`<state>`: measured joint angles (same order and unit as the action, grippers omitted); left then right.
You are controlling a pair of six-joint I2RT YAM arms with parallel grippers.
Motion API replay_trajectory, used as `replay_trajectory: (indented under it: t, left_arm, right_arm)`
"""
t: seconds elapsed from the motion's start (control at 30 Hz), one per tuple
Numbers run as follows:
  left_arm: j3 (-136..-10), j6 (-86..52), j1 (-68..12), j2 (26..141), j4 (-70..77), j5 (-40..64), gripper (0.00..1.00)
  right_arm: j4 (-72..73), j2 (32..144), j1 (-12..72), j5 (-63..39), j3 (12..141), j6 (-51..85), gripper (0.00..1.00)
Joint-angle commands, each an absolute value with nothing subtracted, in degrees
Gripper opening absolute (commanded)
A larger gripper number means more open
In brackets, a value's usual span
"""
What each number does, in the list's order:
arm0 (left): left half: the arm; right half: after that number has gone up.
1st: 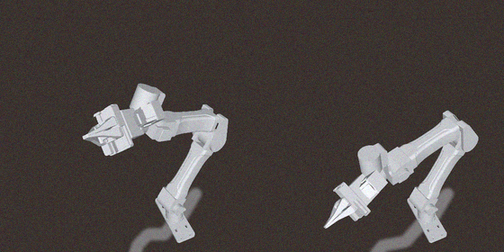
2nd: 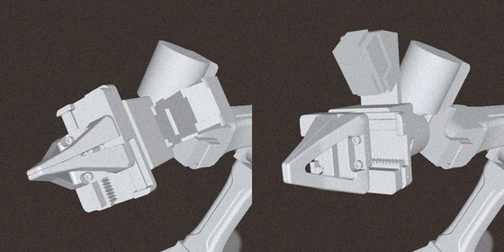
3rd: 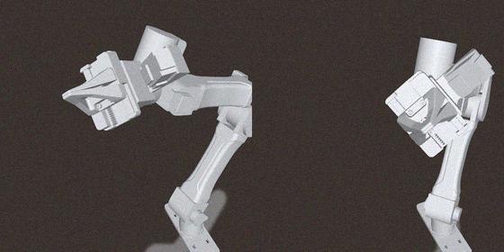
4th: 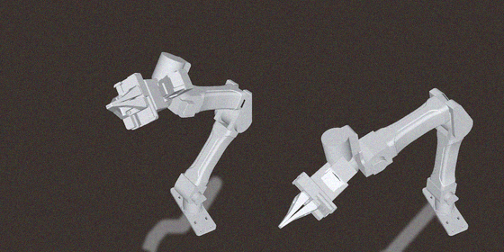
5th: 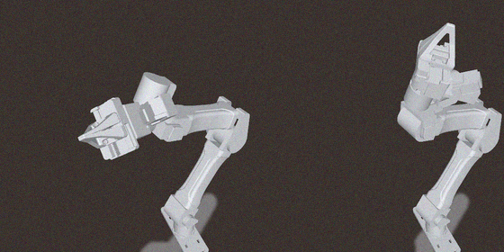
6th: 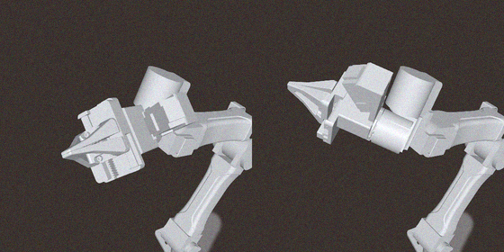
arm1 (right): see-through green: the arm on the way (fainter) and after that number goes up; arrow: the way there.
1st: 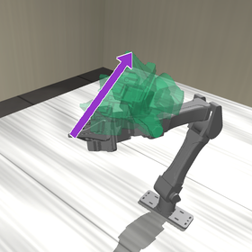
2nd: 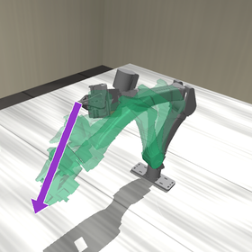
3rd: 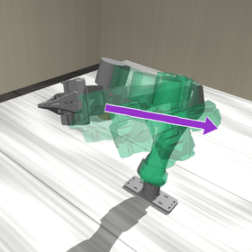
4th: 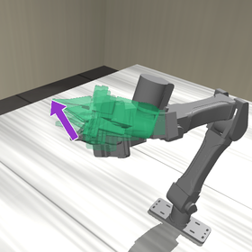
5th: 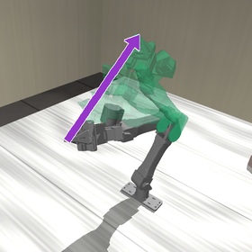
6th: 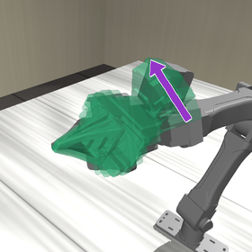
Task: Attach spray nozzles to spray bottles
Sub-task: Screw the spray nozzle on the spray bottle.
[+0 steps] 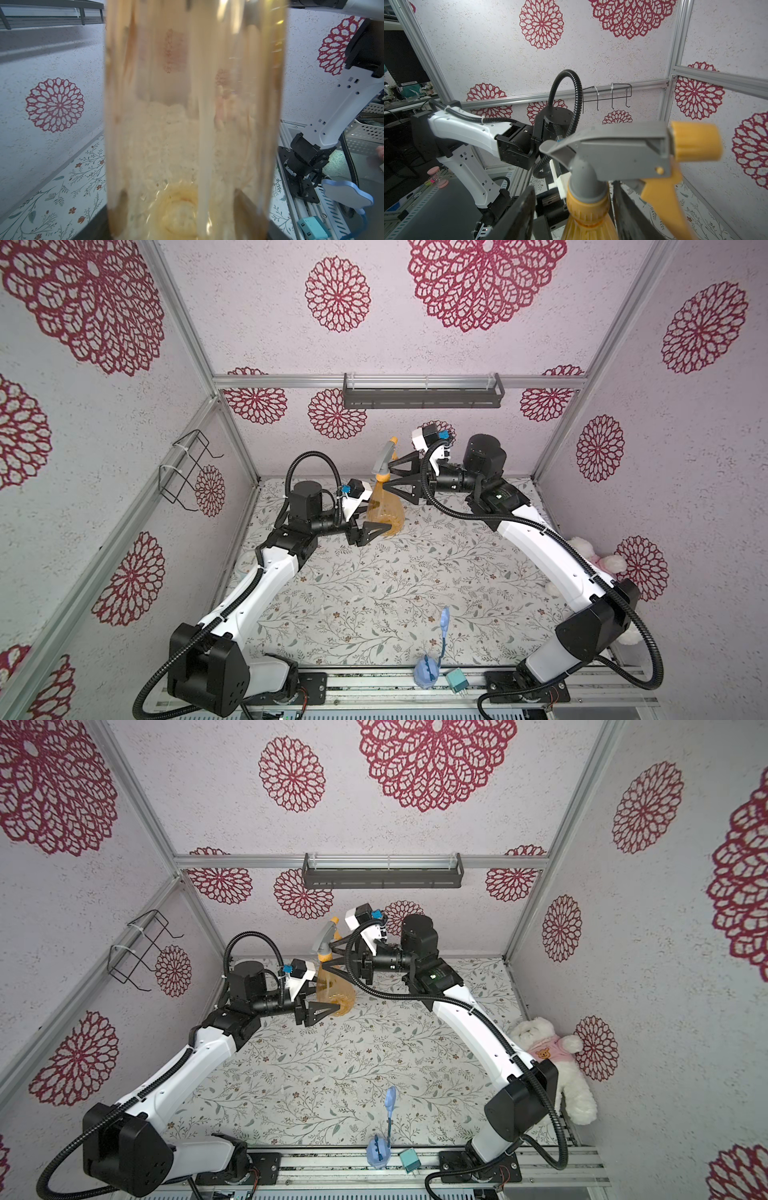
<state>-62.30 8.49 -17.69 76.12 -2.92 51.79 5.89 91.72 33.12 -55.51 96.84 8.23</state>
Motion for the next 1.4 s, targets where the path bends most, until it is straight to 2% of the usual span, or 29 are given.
replay_trajectory:
  t: [0.0, 0.23, 0.57, 0.9, 1.0, 1.13, 1.37]
  left_arm:
    - [-63.73, 9.40, -17.93, 76.53, -2.98, 52.03, 0.00]
    - [-63.85, 9.55, -18.17, 76.64, -3.47, 51.09, 0.00]
    - [-64.50, 10.24, -18.32, 76.82, -4.47, 50.37, 0.00]
    - [-64.53, 10.28, -18.50, 76.79, -4.39, 48.67, 0.00]
    - [-64.43, 9.80, -18.77, 76.24, -3.84, 46.08, 0.00]
    - [-64.25, 8.79, -19.74, 74.76, -2.77, 39.61, 0.00]
    - [-65.13, 7.78, -21.78, 73.96, -2.00, 28.48, 0.00]
  right_arm:
    - [8.44, 91.30, 33.40, -54.91, 98.72, 8.98, 0.55]
    - [7.29, 91.58, 33.50, -53.99, 98.75, 8.85, 0.45]
    - [3.74, 92.11, 34.00, -51.91, 99.48, 6.85, 0.37]
    - [-2.63, 91.57, 35.34, -48.37, 100.00, 2.48, 0.14]
    - [-3.71, 90.91, 35.85, -45.83, 98.84, 1.83, 0.09]
    - [-2.10, 89.20, 37.36, -38.44, 95.07, 2.67, 0.04]
    - [-0.18, 88.02, 41.99, -14.55, 90.00, 5.45, 0.00]
